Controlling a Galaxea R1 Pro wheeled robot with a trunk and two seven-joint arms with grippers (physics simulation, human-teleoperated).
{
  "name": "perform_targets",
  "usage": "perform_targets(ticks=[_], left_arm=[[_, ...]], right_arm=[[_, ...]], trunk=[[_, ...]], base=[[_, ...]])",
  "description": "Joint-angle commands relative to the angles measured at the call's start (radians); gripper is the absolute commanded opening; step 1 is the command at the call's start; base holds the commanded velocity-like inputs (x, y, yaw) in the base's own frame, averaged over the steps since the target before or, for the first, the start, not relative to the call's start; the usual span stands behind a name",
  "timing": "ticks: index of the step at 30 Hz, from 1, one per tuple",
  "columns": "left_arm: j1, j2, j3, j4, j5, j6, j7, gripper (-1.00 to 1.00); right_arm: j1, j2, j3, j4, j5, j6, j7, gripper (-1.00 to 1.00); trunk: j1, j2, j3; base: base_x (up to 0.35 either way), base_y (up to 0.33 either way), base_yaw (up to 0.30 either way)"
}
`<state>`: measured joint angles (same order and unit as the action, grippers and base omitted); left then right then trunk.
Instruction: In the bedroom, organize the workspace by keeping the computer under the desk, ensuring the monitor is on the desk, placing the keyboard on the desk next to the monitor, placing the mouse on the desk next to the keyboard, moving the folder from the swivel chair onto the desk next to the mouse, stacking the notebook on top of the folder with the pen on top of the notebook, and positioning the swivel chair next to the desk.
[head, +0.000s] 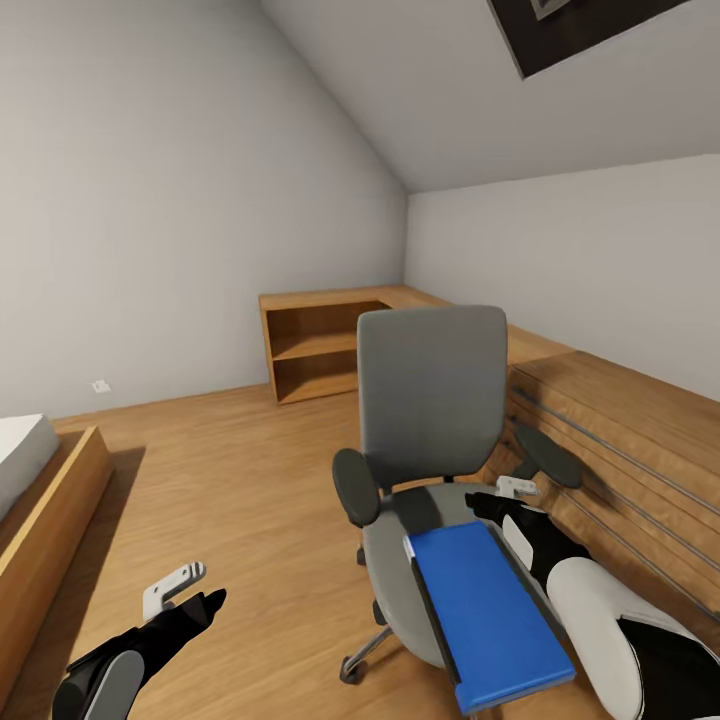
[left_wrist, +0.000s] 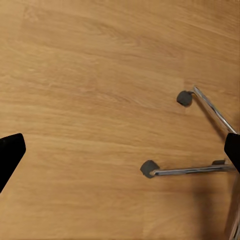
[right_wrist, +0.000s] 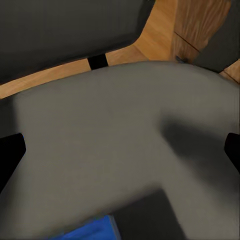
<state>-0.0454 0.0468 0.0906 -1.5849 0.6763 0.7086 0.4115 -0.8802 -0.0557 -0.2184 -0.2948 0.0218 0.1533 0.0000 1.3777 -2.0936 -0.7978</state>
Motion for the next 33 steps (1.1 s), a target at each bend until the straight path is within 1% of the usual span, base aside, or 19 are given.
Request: perform_targets(ticks=[1, 20, 33], left_arm=[[-0.001, 0.000, 0.000, -0.001, 0.011, 0.003, 0.009, 1.00], [-0.001, 0.001, 0.004, -0.003, 0.010, 0.004, 0.008, 1.00], [-0.001, 0.001, 0.005, -0.004, 0.011, 0.003, 0.010, 1.00]], right_arm=[[0.000, 0.000, -0.004, -0.001, 0.002, 0.006, 0.000, 1.00], [0.000, 0.001, -0.002, 0.001, 0.004, 0.006, 0.002, 1.00], [0.000, 0.002, -0.001, 0.002, 0.004, 0.006, 0.000, 1.00]], trunk=[[0.000, 0.000, -0.001], [0.000, 0.000, -0.001], [0.050, -0.091, -0.042]], base=[[0.066, 0.000, 0.000], [0.013, 0.000, 0.000], [0.000, 0.000, 0.000]])
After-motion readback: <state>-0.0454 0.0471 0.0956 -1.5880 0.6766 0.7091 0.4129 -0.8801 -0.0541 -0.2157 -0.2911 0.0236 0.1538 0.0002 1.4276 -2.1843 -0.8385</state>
